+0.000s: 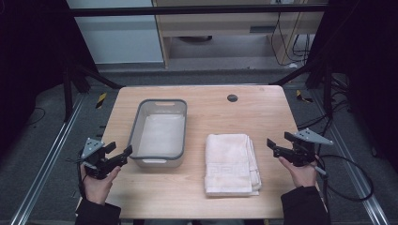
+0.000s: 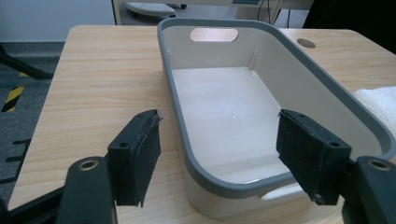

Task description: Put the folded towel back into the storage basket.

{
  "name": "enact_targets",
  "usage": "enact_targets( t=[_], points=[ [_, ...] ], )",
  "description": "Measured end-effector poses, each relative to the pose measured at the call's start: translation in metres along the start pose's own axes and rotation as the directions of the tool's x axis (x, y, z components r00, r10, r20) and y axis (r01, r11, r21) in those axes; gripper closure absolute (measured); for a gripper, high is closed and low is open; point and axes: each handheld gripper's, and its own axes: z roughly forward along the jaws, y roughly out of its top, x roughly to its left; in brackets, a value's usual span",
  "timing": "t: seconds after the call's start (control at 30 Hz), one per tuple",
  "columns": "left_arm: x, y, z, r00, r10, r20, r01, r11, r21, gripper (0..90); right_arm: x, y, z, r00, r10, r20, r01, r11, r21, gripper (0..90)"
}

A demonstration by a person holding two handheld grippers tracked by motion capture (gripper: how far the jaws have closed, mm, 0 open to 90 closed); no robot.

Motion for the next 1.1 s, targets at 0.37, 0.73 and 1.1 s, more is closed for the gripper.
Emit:
enact_targets(
  t=[0.37, 0.73, 1.1],
  points=[
    [-0.016, 0.008, 0.007, 0.9992, 0.029, 0.027, -0.029, 0.9995, -0.014, 33.4, 0.004, 0.021, 0.002, 0.9994, -0.017, -0.029, 0.017, 1.000, -0.012, 22.0],
    [-0.041, 0.018, 0.015, 0.9955, 0.067, 0.067, -0.065, 0.9975, -0.029, 33.6, 0.009, 0.040, 0.004, 0.9974, -0.027, -0.067, 0.025, 0.999, -0.029, 24.4],
    [-0.065, 0.023, 0.026, 0.9889, 0.106, 0.104, -0.104, 0.9943, -0.027, 33.5, 0.013, 0.047, 0.011, 0.9957, -0.032, -0.087, 0.030, 0.999, -0.026, 25.5]
  ],
)
